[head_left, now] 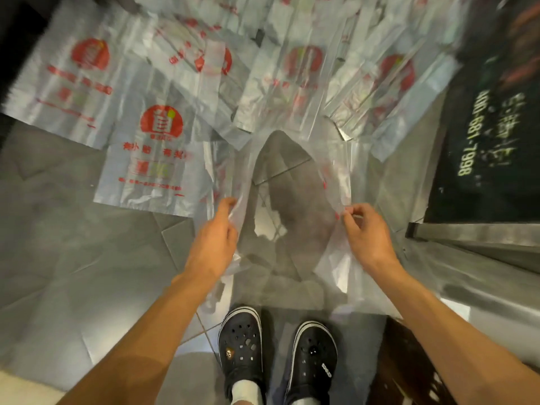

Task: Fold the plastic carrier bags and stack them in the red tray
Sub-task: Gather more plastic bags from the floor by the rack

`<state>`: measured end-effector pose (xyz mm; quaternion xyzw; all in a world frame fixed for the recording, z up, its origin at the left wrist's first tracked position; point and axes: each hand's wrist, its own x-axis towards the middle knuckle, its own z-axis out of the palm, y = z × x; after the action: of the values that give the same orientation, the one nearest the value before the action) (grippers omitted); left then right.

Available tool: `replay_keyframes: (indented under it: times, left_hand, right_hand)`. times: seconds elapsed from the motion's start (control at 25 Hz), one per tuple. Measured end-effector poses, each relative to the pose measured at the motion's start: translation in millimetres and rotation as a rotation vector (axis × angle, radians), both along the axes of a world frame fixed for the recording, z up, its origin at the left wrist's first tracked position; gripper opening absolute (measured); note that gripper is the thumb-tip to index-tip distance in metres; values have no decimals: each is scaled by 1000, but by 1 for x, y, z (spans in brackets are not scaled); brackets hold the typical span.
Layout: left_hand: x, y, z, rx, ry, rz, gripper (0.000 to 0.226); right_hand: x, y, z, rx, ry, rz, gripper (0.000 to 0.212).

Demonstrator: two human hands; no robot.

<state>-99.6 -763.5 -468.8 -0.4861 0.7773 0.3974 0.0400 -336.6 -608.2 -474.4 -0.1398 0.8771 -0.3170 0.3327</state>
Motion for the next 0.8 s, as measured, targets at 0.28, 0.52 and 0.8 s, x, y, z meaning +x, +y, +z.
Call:
replay_keyframes:
  times: [0.28, 0.52, 0.8]
  left_hand:
    - [1, -36, 159, 29, 212, -112, 40]
    - [-22, -36, 333, 32, 237, -183, 27]
    - [-42, -13, 524, -57, 341, -467, 33]
  right_hand:
    - [-12, -8, 182, -47, -228, -13, 17]
    - [6, -24, 358, -246, -441, -47, 24]
    - [36, -42, 533, -453, -573, -82, 15]
